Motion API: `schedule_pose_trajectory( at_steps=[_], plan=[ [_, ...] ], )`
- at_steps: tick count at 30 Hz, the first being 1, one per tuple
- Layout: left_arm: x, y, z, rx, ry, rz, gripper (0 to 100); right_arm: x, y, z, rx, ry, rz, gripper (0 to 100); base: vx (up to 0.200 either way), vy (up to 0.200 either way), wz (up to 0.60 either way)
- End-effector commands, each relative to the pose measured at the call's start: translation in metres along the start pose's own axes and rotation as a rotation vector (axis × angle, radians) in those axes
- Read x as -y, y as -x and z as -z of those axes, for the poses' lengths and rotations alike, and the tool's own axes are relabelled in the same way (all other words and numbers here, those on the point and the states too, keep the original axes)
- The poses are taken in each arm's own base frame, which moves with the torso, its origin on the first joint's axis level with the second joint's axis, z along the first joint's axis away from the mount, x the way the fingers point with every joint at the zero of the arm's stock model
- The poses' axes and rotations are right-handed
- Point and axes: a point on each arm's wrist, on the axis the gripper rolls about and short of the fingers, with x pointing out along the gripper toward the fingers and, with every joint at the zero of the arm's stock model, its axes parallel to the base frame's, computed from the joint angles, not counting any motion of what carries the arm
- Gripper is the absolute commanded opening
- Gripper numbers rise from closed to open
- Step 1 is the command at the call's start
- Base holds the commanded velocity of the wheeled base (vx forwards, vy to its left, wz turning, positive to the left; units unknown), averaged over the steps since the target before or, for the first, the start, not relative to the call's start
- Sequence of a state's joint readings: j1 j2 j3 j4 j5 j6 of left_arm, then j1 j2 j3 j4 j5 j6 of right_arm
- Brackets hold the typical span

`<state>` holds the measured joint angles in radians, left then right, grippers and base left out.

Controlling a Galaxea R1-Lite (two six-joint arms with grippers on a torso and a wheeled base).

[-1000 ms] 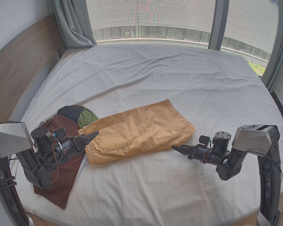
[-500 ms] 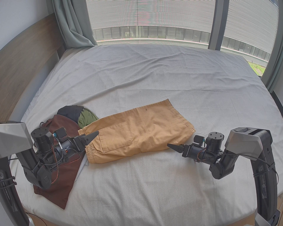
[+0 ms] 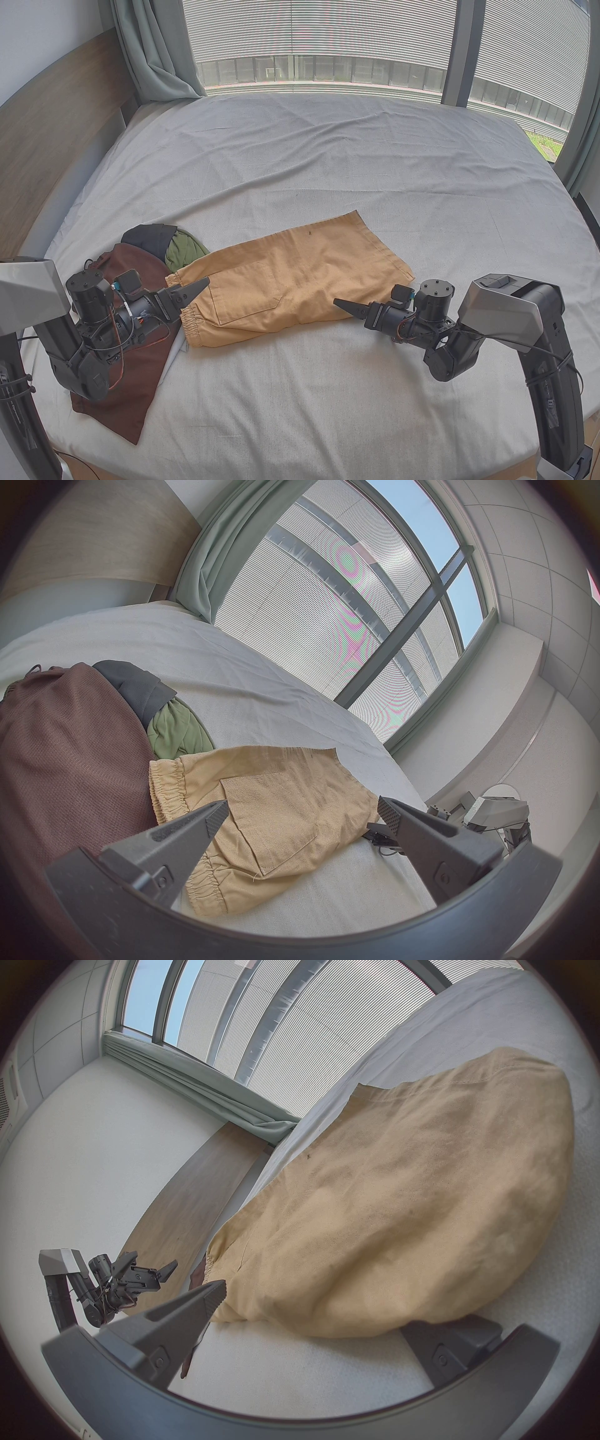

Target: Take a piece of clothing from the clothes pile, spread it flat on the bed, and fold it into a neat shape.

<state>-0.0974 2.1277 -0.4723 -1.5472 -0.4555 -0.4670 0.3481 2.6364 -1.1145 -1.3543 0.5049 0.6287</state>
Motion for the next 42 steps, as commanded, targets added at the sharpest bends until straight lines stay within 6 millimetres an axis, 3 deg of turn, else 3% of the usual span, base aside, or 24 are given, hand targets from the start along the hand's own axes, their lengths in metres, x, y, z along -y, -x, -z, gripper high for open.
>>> schedule_pose_trajectory(
  at_steps=[1, 15, 16, 35, 42],
  plan=[
    [0.0, 0.0, 0.0, 0.001, 0.001, 0.0, 100, 0.002, -0.004, 0.004, 0.009, 0.002, 0.011, 100, 0.0, 0.0, 0.0],
    [-0.001, 0.0, -0.001, 0.003, 0.0, -0.001, 100, 0.003, -0.013, 0.005, 0.022, -0.002, -0.003, 100, 0.0, 0.0, 0.0],
    [-0.001, 0.0, -0.001, 0.003, 0.0, -0.001, 100, 0.003, -0.013, 0.005, 0.022, -0.002, -0.003, 0, 0.0, 0.0, 0.0],
    [-0.001, 0.0, -0.002, 0.008, 0.001, -0.004, 100, 0.003, -0.011, 0.006, 0.042, -0.026, 0.025, 0, 0.0, 0.0, 0.0],
    [-0.001, 0.0, -0.001, 0.004, 0.003, -0.004, 100, -0.011, 0.009, 0.009, 0.023, -0.034, 0.033, 0, 0.0, 0.0, 0.0]
  ],
)
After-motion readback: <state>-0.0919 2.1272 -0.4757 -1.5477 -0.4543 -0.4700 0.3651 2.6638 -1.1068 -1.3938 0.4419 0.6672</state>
